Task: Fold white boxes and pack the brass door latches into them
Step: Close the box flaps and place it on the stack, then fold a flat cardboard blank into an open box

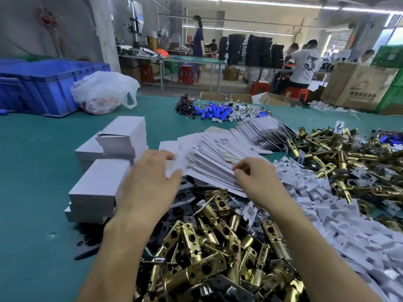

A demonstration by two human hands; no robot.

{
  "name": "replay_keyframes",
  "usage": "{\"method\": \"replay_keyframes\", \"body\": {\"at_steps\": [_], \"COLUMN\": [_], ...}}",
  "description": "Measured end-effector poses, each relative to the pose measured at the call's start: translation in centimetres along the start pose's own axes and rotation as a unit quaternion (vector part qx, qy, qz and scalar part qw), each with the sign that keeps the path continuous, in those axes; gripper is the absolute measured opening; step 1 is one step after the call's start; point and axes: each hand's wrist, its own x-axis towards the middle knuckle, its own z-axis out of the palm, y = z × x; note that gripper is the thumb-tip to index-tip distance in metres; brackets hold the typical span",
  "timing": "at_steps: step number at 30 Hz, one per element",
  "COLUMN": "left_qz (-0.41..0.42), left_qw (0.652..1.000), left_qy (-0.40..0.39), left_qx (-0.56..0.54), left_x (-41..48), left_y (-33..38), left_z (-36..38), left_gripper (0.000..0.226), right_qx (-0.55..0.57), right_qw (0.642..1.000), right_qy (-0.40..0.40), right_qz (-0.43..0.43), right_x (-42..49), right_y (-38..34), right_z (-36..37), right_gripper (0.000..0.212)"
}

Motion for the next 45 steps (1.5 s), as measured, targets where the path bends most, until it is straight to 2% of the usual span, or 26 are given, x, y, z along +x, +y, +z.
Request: {"method": "replay_keyframes", "body": {"at_steps": [1,3,5,7,10,13,16,20,24,27,30,33,36,38,40,42,43,45], "left_qz": [0.017,0.049,0.073,0.085,0.090,0.073,0.050,0.017,-0.007,-0.023,-0.057,-0.068,-0.075,-0.098,-0.128,-0.165,-0.180,-0.197], "left_qw": [0.997,0.987,0.983,0.981,0.982,0.985,0.989,0.990,0.987,0.981,0.968,0.960,0.956,0.941,0.915,0.867,0.840,0.794], "left_qy": [-0.056,-0.142,-0.164,-0.165,-0.153,-0.140,-0.115,-0.084,-0.074,-0.086,-0.105,-0.115,-0.113,-0.111,-0.125,-0.160,-0.175,-0.194], "left_qx": [-0.044,-0.063,-0.045,-0.052,-0.057,-0.065,-0.076,-0.113,-0.143,-0.173,-0.221,-0.244,-0.261,-0.305,-0.361,-0.442,-0.481,-0.542], "left_x": [-0.3,-0.7,-0.9,-0.9,-0.9,-0.8,-0.6,-0.5,-0.3,-0.3,0.0,0.1,0.2,0.2,0.2,0.2,0.2,0.2], "left_y": [0.5,1.2,1.7,2.0,2.2,2.1,2.0,1.9,1.7,1.6,1.3,1.0,0.8,1.0,1.4,1.9,2.1,2.5], "left_z": [0.2,0.9,1.7,2.1,2.5,2.6,2.6,2.8,3.2,3.5,3.9,4.3,4.6,4.5,4.3,3.8,3.4,2.5], "left_gripper": [0.034,0.032,0.032,0.030,0.029,0.028,0.022,0.016,0.015,0.016,0.021,0.029,0.033,0.033,0.046,0.084,0.100,0.113], "right_qx": [-0.026,-0.080,-0.140,-0.182,-0.195,-0.248,-0.299,-0.362,-0.395,-0.378,-0.353,-0.279,-0.207,-0.170,-0.129,-0.055,-0.013,0.057], "right_qw": [1.000,0.997,0.990,0.982,0.979,0.968,0.954,0.926,0.904,0.908,0.913,0.938,0.961,0.964,0.959,0.955,0.953,0.954], "right_qy": [0.009,0.004,-0.014,-0.038,-0.065,-0.035,0.010,0.056,0.078,0.080,0.047,0.027,0.046,0.089,0.141,0.176,0.182,0.160], "right_qz": [-0.003,0.002,-0.005,-0.015,0.014,0.007,-0.032,-0.095,-0.142,-0.163,-0.199,-0.204,-0.179,-0.184,-0.209,-0.233,-0.241,-0.248], "right_x": [1.2,3.3,4.9,6.0,6.7,6.5,5.7,4.4,2.8,1.6,0.3,-0.8,-1.1,-1.3,-1.7,-2.5,-3.1,-4.4], "right_y": [-0.3,-0.6,-0.5,-0.3,0.4,0.9,0.8,0.2,-0.6,-0.7,-0.6,-0.7,-0.7,-1.0,-1.6,-2.5,-3.0,-3.8], "right_z": [0.2,1.2,2.4,3.7,5.1,5.4,5.1,4.7,4.5,4.0,3.4,2.9,2.4,2.0,1.6,1.2,1.0,0.7], "right_gripper": [0.023,0.033,0.042,0.046,0.046,0.045,0.041,0.024,0.022,0.016,0.015,0.015,0.014,0.015,0.014,0.012,0.011,0.011]}}
